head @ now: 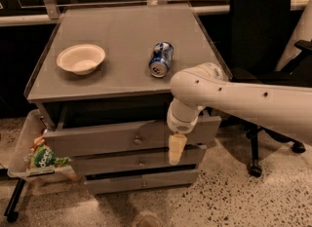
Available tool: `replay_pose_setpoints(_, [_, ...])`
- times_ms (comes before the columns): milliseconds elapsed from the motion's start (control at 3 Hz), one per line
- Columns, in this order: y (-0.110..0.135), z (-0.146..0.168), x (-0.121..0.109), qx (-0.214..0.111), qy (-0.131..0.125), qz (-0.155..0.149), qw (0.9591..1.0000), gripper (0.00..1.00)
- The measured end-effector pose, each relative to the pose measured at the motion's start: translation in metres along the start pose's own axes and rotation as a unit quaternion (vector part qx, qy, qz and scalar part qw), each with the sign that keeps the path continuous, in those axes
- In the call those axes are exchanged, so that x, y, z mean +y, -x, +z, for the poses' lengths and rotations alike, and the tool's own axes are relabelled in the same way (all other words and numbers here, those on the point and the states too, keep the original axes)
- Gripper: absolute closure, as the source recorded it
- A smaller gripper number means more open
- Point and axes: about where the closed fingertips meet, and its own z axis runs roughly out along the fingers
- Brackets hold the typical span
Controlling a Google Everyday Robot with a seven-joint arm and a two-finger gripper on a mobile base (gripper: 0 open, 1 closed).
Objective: Open top drawer
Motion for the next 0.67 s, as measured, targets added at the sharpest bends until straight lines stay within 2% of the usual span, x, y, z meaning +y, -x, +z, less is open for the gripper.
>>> replay_pose_setpoints(333, [0.0016, 0.0262, 0.003, 0.011, 0.02, -0.013, 0.9997, 0.0])
replay_pose_setpoints(667, [-0.0029, 0.0298, 0.0092, 0.017, 0.033, -0.012, 0.9993, 0.0])
